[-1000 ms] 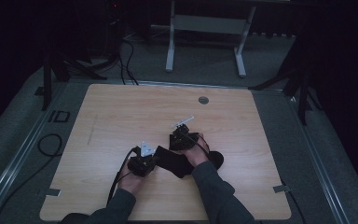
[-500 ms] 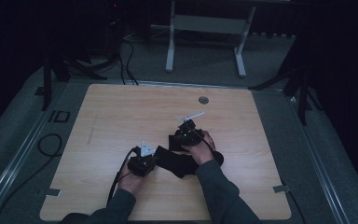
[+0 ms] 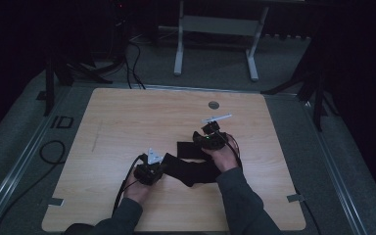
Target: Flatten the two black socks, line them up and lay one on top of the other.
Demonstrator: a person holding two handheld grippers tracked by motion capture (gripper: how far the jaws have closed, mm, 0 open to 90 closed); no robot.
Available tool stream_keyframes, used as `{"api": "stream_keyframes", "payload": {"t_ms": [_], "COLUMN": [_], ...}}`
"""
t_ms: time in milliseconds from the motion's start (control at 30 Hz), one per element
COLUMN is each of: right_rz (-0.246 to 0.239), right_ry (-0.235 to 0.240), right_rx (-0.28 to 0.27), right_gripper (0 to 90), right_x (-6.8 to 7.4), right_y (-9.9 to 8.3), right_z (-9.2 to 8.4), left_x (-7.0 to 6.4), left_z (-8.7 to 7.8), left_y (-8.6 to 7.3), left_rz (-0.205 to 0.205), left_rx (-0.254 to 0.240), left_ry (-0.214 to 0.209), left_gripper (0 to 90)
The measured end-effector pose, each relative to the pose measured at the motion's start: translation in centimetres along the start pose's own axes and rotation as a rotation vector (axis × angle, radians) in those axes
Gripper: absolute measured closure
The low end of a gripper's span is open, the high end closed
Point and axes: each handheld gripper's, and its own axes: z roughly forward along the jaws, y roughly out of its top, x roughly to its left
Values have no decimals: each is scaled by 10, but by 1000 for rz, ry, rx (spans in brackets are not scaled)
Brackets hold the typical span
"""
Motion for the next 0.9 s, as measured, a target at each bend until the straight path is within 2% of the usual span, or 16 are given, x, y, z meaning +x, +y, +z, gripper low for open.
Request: {"api": "stream_keyframes", "payload": {"t_ms": [267, 433, 667, 900], "right_rz": [17, 28, 72, 66], "right_ry": [-29, -49, -71, -83], "right_rx": [-6, 2, 5, 22], "right_gripper": [883, 882, 883, 881], "right_x": [-14, -23, -41, -45], "right_y": [-9, -16, -29, -40], "right_z": [-15, -18, -24, -29], "left_x": [0, 0, 0, 0], "left_z": [0, 0, 0, 0], "left_y": [0, 0, 0, 0], "left_rz": [-1, -2, 2, 1], "left_rx": [0, 0, 1, 0], "left_ry": [-1, -2, -2, -2], "left_gripper": [891, 891, 891, 891]}}
